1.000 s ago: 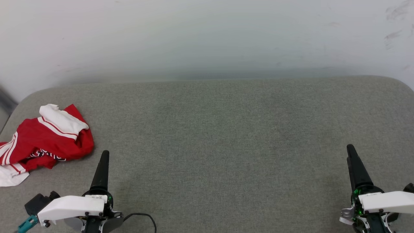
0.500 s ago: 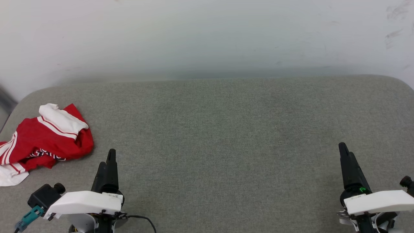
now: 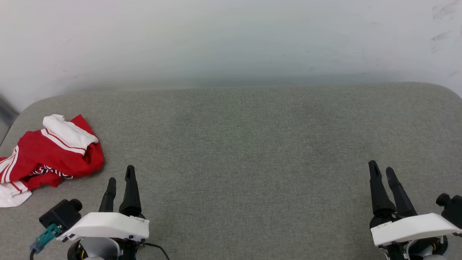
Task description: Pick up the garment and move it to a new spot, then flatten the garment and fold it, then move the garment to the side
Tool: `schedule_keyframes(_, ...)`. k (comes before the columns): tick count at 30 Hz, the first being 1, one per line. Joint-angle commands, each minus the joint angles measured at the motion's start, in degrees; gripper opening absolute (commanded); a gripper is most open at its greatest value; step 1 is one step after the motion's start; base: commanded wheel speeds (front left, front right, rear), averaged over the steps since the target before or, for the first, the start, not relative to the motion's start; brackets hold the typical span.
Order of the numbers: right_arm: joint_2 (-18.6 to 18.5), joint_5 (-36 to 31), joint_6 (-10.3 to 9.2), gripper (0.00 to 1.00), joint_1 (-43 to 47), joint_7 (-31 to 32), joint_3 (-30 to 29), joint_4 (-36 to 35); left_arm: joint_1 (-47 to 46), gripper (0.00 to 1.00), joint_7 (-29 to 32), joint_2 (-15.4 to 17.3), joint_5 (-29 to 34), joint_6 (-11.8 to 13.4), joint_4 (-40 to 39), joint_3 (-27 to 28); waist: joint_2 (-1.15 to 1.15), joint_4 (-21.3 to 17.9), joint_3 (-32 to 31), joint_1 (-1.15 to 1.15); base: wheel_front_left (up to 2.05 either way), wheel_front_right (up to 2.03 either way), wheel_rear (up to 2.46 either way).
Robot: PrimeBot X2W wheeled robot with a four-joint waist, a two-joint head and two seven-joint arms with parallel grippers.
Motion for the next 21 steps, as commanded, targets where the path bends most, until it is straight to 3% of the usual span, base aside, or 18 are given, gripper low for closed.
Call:
schedule_keyframes(1,0.1,-1.5,0.02,1.00,0.0,-0.6,0.2,-1.1,0.0,1.00,-0.5,0.1,1.5,0.3,-1.0,-0.3,0.00,0.0,0.0,0.00,0.00,0.00,0.00)
schedule_keyframes(21,0.1,-15.8,0.02,1.00,1.5,-3.8,1.3,-2.9,1.8,1.00,-3.7,0.9,15.4,0.9,-2.5,-3.4,0.00,0.1,-0.1,0.00,0.00,0.00,0.00)
